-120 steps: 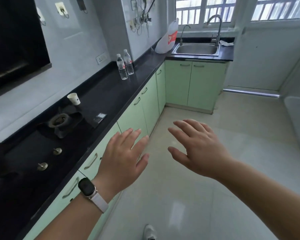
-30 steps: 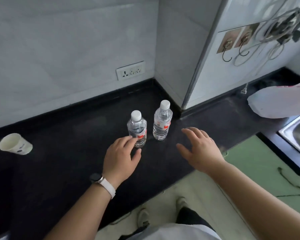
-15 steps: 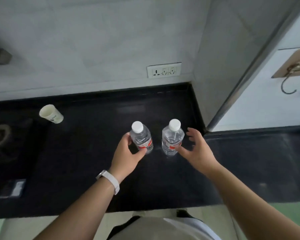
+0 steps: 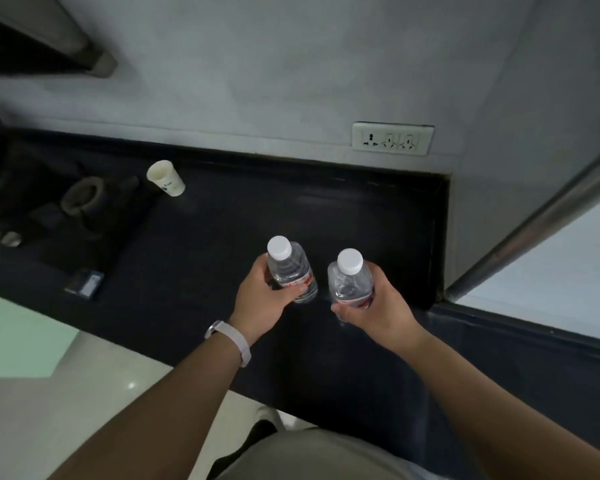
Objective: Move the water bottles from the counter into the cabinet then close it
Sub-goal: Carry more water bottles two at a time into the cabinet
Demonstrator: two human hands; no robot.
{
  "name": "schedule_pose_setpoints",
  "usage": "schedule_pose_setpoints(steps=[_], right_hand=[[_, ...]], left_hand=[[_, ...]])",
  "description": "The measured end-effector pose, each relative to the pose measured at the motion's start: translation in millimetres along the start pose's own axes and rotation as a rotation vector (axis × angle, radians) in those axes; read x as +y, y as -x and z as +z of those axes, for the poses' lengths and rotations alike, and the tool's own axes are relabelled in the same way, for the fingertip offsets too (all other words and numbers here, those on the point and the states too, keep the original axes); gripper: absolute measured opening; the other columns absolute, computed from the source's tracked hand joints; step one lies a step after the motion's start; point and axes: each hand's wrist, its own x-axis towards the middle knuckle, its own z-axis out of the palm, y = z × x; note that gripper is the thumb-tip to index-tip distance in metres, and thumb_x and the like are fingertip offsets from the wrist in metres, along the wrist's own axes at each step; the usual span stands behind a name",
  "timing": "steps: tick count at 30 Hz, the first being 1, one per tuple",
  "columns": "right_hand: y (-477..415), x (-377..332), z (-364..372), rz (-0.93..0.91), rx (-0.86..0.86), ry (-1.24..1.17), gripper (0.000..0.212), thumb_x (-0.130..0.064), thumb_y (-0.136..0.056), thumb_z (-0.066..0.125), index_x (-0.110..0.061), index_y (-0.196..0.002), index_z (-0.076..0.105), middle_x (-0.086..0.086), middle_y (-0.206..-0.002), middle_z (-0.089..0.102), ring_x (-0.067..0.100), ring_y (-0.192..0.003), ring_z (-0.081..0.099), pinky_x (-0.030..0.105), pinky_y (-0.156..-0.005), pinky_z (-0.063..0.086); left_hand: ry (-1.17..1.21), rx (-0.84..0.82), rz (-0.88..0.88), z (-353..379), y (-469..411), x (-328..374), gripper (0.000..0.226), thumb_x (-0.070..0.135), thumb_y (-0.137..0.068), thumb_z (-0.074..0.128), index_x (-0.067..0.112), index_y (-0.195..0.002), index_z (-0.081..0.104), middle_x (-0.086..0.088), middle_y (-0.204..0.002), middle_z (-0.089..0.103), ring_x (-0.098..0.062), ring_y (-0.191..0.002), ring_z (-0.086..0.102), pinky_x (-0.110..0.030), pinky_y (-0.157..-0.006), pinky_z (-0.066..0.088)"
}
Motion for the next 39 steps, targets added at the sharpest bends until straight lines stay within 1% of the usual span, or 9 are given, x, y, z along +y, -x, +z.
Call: schedule_pose_setpoints(steps=[4, 10, 16, 19, 25, 28, 33, 35, 39], right_hand=[[-7, -3, -4, 0.001, -0.001, -0.012, 0.071, -0.036, -0.072, 0.085, -0.046, -0.125, 0.04, -0.023, -0.109, 0.06, -0.006, -0.099, 0.058, 0.011, -0.076, 0.044], [-4, -10, -1, -0.016, 0.034, 0.004, 0.064, -0.036, -0.07, 0.085, -0.047, -0.116, 0.042, -0.021, -0.104, 0.061, -0.003, -0.096, 0.059, 0.016, -0.075, 0.045], [15, -25, 22, -0.058, 0.029, -0.018, 0.059, -0.034, -0.068, 0.086, -0.051, -0.107, 0.045, -0.018, -0.106, 0.062, 0.001, -0.098, 0.061, 0.026, -0.086, 0.049], [30, -35, 43, -0.086, -0.017, 0.01, 0.064, -0.035, -0.068, 0.086, -0.048, -0.114, 0.044, -0.016, -0.108, 0.062, 0.005, -0.1, 0.061, 0.03, -0.089, 0.051], [65, -58, 105, -0.123, -0.104, 0.033, 0.065, -0.034, -0.068, 0.086, -0.04, -0.122, 0.048, -0.016, -0.107, 0.064, 0.004, -0.099, 0.063, 0.03, -0.088, 0.052], [86, -65, 144, -0.144, -0.142, 0.047, 0.069, -0.034, -0.068, 0.086, -0.037, -0.127, 0.05, -0.016, -0.107, 0.065, 0.002, -0.097, 0.064, 0.028, -0.087, 0.052], [133, -84, 218, -0.172, -0.243, 0.081, 0.062, -0.029, -0.07, 0.085, -0.038, -0.121, 0.052, -0.016, -0.102, 0.067, 0.0, -0.09, 0.066, 0.018, -0.074, 0.049], [152, -89, 250, -0.194, -0.285, 0.096, 0.06, -0.03, -0.069, 0.085, -0.038, -0.12, 0.053, -0.018, -0.1, 0.067, -0.002, -0.088, 0.065, 0.021, -0.076, 0.049], [195, -103, 314, -0.233, -0.34, 0.14, 0.06, -0.036, -0.067, 0.085, -0.044, -0.117, 0.052, -0.022, -0.099, 0.066, -0.001, -0.089, 0.064, 0.026, -0.081, 0.051]], left_hand=[[0.031, 0.069, -0.028, 3, 7, 3, 0.066, 0.023, -0.072, 0.09, 0.03, -0.129, 0.057, 0.014, -0.119, 0.069, -0.003, -0.11, 0.066, -0.039, -0.102, 0.053], [0.063, 0.117, -0.054, -5, 27, -1, 0.06, 0.022, -0.072, 0.09, 0.039, -0.119, 0.058, 0.019, -0.113, 0.07, 0.001, -0.105, 0.066, -0.033, -0.097, 0.054], [0.117, 0.181, -0.074, -37, 66, -19, 0.063, 0.021, -0.073, 0.091, 0.033, -0.125, 0.059, 0.019, -0.114, 0.069, 0.0, -0.104, 0.066, -0.025, -0.092, 0.052], [0.138, 0.239, -0.083, -60, 93, -32, 0.059, 0.022, -0.074, 0.09, 0.036, -0.122, 0.059, 0.02, -0.112, 0.069, 0.002, -0.101, 0.066, -0.018, -0.086, 0.049], [0.184, 0.389, -0.106, -116, 150, -76, 0.057, 0.022, -0.072, 0.091, 0.029, -0.121, 0.063, 0.015, -0.107, 0.073, 0.002, -0.094, 0.068, -0.017, -0.081, 0.052], [0.207, 0.448, -0.121, -146, 183, -101, 0.055, 0.024, -0.074, 0.09, 0.03, -0.12, 0.062, 0.016, -0.109, 0.071, -0.002, -0.099, 0.066, -0.024, -0.086, 0.051], [0.284, 0.555, -0.162, -199, 254, -149, 0.048, 0.023, -0.075, 0.089, 0.037, -0.111, 0.062, 0.017, -0.108, 0.071, 0.001, -0.096, 0.067, -0.025, -0.085, 0.051], [0.308, 0.596, -0.181, -220, 284, -170, 0.048, 0.022, -0.074, 0.089, 0.037, -0.11, 0.062, 0.017, -0.108, 0.072, 0.004, -0.094, 0.066, -0.024, -0.085, 0.05], [0.343, 0.694, -0.218, -263, 345, -211, 0.049, 0.024, -0.073, 0.09, 0.038, -0.111, 0.062, 0.018, -0.108, 0.071, -0.004, -0.102, 0.067, -0.03, -0.091, 0.052]])
